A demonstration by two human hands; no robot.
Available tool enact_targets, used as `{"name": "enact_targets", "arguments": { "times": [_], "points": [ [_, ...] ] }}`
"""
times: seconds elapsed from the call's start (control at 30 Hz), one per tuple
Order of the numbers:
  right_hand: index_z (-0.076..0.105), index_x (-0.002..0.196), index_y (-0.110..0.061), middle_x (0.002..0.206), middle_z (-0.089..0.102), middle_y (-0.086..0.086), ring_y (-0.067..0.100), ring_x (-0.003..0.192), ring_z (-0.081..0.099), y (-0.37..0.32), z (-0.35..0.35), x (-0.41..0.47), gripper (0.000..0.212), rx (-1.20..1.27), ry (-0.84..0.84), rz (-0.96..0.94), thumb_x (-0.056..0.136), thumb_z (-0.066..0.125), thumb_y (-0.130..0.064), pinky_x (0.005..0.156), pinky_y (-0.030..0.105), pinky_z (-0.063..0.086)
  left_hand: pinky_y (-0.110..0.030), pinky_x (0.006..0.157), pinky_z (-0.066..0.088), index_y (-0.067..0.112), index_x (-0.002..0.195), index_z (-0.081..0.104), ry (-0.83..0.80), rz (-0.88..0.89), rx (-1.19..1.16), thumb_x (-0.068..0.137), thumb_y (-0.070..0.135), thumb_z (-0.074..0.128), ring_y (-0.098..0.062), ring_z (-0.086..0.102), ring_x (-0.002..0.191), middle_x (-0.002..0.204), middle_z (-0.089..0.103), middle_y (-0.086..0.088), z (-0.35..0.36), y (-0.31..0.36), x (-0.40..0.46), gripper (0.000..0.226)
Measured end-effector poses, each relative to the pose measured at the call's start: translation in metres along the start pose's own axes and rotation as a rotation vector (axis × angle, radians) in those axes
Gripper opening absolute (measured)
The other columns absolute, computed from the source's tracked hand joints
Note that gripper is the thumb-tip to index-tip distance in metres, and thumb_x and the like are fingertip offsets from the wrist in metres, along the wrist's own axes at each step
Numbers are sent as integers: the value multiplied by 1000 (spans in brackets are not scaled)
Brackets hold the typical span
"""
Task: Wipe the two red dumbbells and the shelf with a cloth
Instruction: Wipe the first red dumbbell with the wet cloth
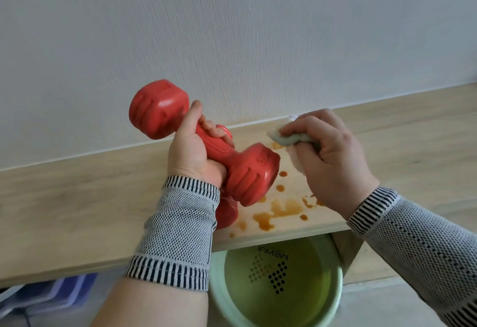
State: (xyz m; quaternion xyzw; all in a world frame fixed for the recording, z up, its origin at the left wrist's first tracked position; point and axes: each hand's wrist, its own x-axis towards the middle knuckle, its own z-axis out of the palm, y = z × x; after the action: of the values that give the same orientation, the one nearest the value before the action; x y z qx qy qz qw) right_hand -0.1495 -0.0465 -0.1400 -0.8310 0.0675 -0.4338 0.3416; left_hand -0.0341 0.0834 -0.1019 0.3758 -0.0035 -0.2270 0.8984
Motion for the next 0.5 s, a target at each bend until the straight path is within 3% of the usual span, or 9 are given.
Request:
{"name": "enact_targets", "arguments": {
  "times": [0.13,0.33,0.5],
  "points": [
    [67,94,-14,90,60,-5,18,86,56,-9,4,-6,24,-34,2,-127,78,61,2,72,30,48,-25,53,37,24,69,43,8,86,-21,92,27,62,-3,38,38,51,39,11,3,-1,2,30],
    [73,91,-7,94,65,8,28,89,55,-23,10,-18,24,-163,-66,-474,86,50,-4,81,29,47,-18,44,37,22,65,42,56,139,-13,93,30,61,-4,38,36,47,39,11,4,3,0,35],
    [74,96,-9,92,65,8,26,88,53,-10,8,-10,28,-191,-16,-416,86,48,-4,77,30,48,-19,45,38,21,64,43,92,149,-15,93,29,61,-5,39,37,48,40,10,2,4,-4,35]
  ]
}}
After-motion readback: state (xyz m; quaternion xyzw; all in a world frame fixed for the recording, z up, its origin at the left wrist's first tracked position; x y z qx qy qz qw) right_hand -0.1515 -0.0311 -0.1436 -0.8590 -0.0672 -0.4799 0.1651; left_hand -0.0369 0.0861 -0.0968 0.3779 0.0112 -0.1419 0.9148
